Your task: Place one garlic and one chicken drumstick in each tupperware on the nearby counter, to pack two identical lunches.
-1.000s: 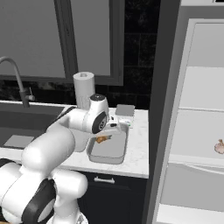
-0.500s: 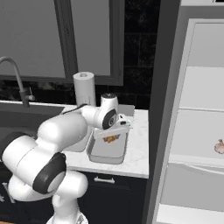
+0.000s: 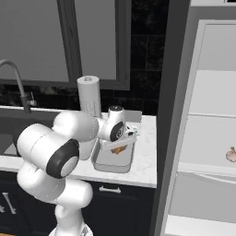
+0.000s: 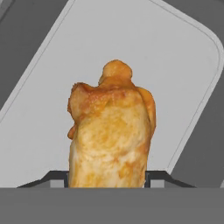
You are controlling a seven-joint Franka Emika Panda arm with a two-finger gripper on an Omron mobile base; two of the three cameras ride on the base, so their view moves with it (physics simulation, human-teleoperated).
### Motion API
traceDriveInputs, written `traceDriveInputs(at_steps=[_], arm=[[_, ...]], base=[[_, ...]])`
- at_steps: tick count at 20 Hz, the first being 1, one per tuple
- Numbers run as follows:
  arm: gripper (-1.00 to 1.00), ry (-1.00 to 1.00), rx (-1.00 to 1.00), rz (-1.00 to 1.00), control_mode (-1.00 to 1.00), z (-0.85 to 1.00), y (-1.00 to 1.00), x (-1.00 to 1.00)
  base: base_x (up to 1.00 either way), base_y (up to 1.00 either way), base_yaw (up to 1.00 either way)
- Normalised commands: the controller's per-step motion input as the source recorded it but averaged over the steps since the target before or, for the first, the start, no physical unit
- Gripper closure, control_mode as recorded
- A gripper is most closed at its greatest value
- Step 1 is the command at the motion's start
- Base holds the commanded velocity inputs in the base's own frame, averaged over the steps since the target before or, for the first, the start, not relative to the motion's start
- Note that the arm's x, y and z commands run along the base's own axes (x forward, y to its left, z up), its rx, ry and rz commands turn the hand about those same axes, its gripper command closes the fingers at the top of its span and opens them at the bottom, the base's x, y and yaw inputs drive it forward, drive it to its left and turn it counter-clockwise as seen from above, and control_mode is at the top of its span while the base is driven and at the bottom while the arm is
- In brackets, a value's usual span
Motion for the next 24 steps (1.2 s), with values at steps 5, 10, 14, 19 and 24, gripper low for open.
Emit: traceDriveInputs(at_steps=[5,10,14,19,24], arm=[[1.0,-0.16,0.0,0.0,-1.0,0.0,-0.15,0.0],[1.0,0.0,0.0,0.0,-1.0,0.0,0.02,0.12],[-1.0,0.0,0.0,0.0,-1.0,0.0,0.16,0.26],[-1.0,0.0,0.0,0.0,-1.0,0.0,0.01,0.04],[-1.0,-0.05,-0.01,0.0,-1.0,0.23,0.13,-0.22]], base=[[0.0,0.0,0.0],[0.0,0.0,0.0],[0.0,0.0,0.0],[0.0,0.0,0.0],[0.0,0.0,0.0]])
